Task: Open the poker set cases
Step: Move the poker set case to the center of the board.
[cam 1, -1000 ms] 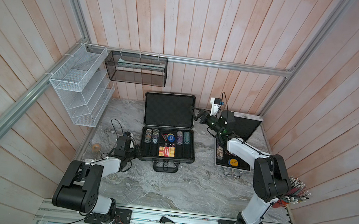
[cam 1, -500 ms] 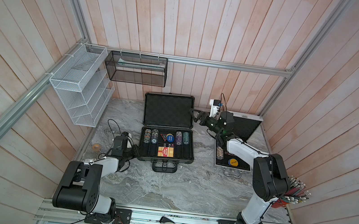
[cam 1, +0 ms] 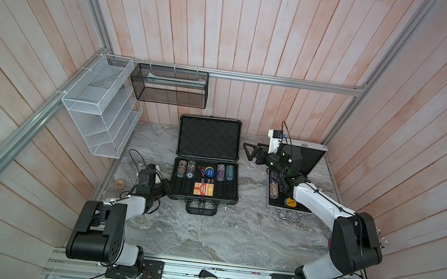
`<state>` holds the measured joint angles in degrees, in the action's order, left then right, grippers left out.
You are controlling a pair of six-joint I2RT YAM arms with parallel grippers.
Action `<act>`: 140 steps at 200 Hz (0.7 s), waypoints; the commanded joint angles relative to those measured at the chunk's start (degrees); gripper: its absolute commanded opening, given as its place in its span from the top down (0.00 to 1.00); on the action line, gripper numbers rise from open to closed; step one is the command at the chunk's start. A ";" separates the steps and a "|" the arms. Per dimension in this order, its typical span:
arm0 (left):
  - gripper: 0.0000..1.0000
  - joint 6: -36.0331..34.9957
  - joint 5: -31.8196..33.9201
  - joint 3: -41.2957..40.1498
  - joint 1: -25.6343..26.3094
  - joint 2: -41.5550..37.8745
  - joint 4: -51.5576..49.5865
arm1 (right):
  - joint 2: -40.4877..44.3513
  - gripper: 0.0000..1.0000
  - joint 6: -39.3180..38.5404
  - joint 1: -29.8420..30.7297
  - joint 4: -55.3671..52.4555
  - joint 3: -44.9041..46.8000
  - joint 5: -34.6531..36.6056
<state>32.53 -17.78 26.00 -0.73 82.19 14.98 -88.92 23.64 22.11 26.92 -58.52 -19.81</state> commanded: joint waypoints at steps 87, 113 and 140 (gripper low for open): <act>0.61 0.96 2.99 -1.55 -0.87 -2.80 2.95 | 25.98 0.02 -19.35 -0.17 5.48 22.05 17.00; 0.46 0.87 3.34 -2.58 -0.86 -4.46 3.61 | 31.01 0.02 -23.02 -0.50 7.48 27.98 23.24; 0.36 0.52 4.72 -2.95 -0.42 -6.14 3.33 | 34.73 0.02 -26.62 -3.00 8.51 33.72 27.31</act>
<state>33.85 -14.98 23.97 -1.37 77.84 17.32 -56.64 2.22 21.15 32.95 -28.69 0.89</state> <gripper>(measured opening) 0.614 0.983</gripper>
